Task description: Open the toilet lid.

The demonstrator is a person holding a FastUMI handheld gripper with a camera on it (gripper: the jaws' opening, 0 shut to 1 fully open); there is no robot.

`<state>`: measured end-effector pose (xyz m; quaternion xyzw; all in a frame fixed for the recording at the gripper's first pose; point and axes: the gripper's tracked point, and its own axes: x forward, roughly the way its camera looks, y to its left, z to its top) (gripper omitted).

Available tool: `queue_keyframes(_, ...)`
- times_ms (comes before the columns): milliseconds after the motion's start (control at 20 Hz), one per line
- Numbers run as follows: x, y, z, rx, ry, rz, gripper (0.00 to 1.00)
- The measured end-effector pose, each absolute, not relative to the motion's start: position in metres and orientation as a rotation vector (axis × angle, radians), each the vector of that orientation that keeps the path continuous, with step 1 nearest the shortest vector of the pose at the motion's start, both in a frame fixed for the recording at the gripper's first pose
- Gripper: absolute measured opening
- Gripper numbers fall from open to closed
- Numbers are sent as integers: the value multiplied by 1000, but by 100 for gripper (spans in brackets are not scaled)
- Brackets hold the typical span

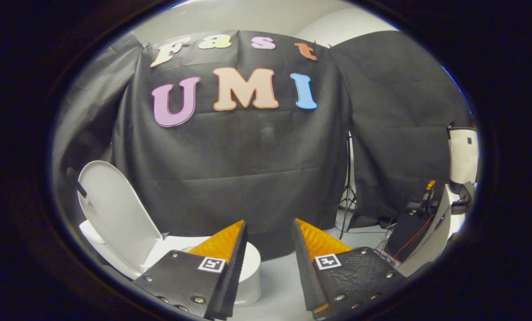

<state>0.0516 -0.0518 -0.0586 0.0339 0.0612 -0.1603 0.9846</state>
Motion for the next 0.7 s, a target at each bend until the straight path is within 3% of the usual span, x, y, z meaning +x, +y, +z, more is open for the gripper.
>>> queue_keyframes(700, 54, -54, -64, 89, 127, -325, 58)
